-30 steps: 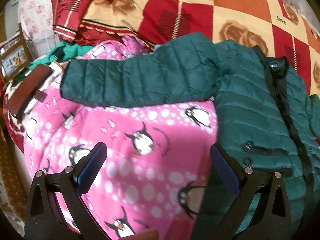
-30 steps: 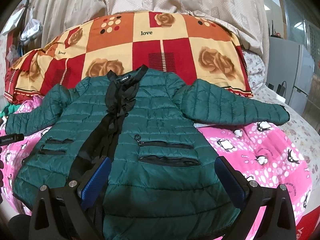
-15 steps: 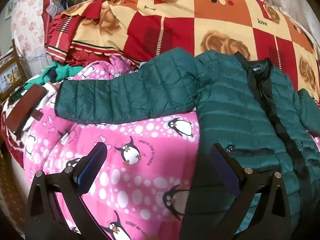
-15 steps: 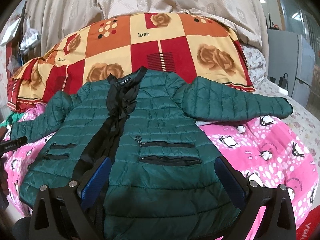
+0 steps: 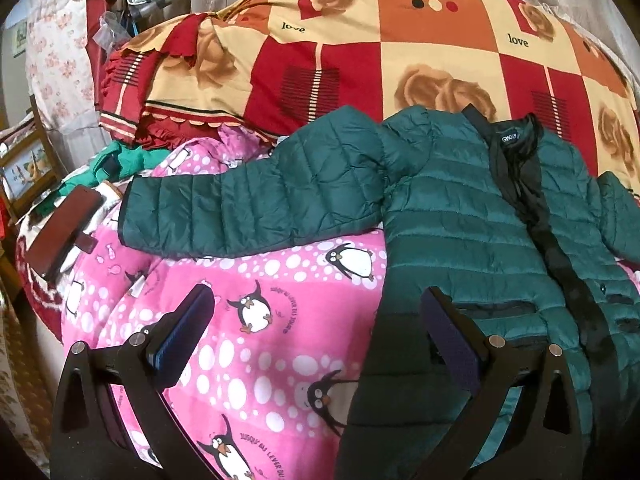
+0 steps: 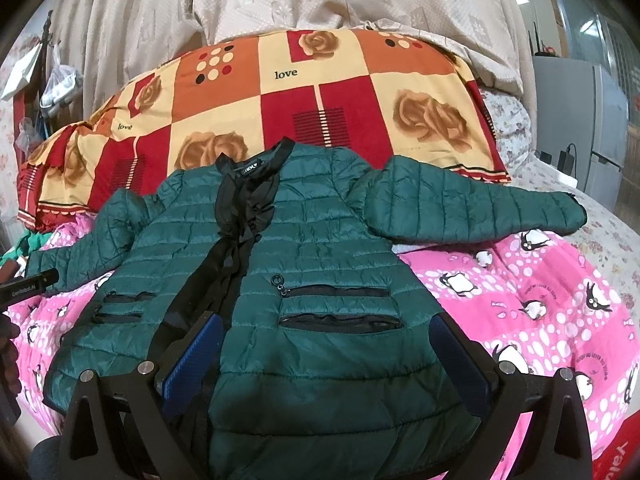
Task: Fold large clothes
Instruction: 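Move the left tool toward the jacket sleeve nearest it, then grasp the sleeve cuff with the left tool and lift it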
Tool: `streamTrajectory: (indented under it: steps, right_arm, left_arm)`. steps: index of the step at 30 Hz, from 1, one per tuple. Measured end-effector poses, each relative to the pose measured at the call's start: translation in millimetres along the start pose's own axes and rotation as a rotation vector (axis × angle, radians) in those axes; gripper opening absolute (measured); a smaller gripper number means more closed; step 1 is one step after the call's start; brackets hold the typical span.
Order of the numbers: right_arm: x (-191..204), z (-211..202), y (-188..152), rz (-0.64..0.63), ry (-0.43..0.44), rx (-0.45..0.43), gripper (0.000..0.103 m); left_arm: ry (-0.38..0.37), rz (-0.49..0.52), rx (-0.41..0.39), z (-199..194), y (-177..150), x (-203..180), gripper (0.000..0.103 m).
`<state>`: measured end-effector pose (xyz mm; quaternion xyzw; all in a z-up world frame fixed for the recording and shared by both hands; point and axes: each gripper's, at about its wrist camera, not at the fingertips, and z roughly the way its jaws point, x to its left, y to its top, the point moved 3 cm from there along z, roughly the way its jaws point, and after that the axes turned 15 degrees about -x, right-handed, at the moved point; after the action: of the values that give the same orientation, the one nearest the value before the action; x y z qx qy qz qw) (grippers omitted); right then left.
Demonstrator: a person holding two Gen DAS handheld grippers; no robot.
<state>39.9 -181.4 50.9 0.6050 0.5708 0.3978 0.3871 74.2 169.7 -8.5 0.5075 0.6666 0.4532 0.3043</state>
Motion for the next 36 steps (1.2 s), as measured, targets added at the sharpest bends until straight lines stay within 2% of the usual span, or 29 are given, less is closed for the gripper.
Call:
streamTrajectory:
  steps: [8, 11, 14, 18, 22, 26, 30, 36]
  right_arm:
    - [-0.3, 0.3, 0.0, -0.005, -0.002, 0.002, 0.102]
    - [-0.3, 0.5, -0.5, -0.005, -0.002, 0.006, 0.102]
    - [0.8, -0.2, 0.4, -0.007, -0.003, 0.006, 0.102]
    - [3.4, 1.7, 0.4, -0.029, -0.009, 0.017, 0.102]
    - [4.5, 3.6, 0.0, -0.041, -0.014, 0.025, 0.102]
    - [6.7, 5.4, -1.3, -0.05, -0.014, 0.032, 0.102]
    - [7.1, 7.0, -2.4, -0.048, -0.012, 0.037, 0.102]
    - [5.7, 12.3, -5.4, -0.038, -0.009, 0.059, 0.102]
  left_arm:
    - [0.006, -0.024, 0.0, 5.0, -1.0, 9.7, 0.103]
    - [-0.031, -0.061, 0.007, 12.3, -3.5, 16.8, 0.103]
    - [-0.093, -0.162, 0.038, 31.1, -10.5, 38.8, 0.103]
    - [-0.115, -0.32, 0.064, 60.7, -17.5, 88.0, 0.103]
    - [-0.168, -0.496, 0.037, 89.0, -19.5, 151.7, 0.103]
    - [-0.17, -0.72, -0.012, 111.8, -30.7, 218.3, 0.102]
    - [-0.18, -0.797, -0.022, 131.5, -36.6, 245.8, 0.098]
    - [-0.145, -0.862, -0.048, 151.8, -35.9, 256.9, 0.093]
